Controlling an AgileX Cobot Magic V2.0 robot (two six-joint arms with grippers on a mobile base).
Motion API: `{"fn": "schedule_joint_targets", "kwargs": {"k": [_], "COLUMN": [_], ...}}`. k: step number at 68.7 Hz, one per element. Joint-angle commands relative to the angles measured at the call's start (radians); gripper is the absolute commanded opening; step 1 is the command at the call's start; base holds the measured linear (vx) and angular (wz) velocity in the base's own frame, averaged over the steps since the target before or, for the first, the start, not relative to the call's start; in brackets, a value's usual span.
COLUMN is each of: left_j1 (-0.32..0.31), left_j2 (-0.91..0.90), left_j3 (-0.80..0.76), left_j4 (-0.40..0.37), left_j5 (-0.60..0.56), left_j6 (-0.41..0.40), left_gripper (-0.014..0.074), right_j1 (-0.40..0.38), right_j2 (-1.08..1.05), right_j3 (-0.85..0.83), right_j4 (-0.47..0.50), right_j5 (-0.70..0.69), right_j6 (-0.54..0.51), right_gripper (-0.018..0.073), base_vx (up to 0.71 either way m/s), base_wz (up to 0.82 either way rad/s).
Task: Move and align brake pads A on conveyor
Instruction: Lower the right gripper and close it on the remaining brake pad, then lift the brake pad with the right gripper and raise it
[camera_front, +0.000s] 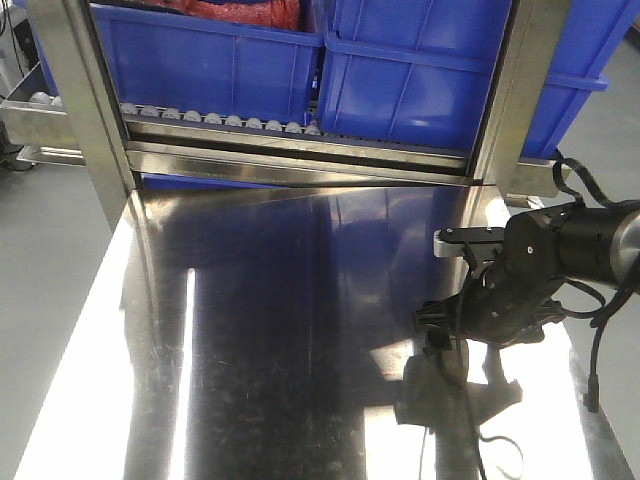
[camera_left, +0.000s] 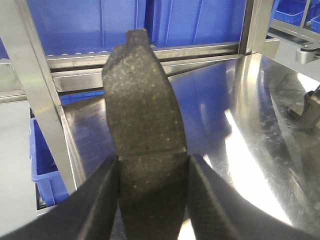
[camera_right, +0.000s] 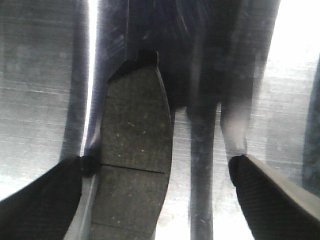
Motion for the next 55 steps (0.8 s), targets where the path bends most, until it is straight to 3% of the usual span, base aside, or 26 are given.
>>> {"fn": "schedule_joint_targets", "kwargs": {"k": [1,15,44,55], "left_j1": [-0.005,-0.005,-0.005,-0.005], "left_j2": [0.008,0.008,0.008,0.008], "left_j3": [-0.03,-0.03,-0.03,-0.03], "left_j4": [-0.008,-0.008,-0.008,-0.008], "left_j5": [-0.101,-0.101,-0.101,-0.101], "left_j6": [-0.01,-0.01,-0.01,-0.01], "left_gripper": [0.0039,0.0039,0.0039,0.0039], "right_j1": [-0.002,-0.002,-0.002,-0.002], "right_j2": [-0.036,-0.036,-0.068,-0.119], "right_j3": [-0.029,-0.029,-0.029,-0.025], "right_j4": [-0.003,-0.003,-0.012,-0.012], "right_j5": [-0.025,-0.022,-0.025,-0.021], "right_j6": [-0.012,-0.015,-0.02,-0.02], "right_gripper": [0.0592,0.0541,-0.0012,-0.0009], "base_vx": [0.0,0.0,0.0,0.0], "base_wz": [0.0,0.0,0.0,0.0]}}
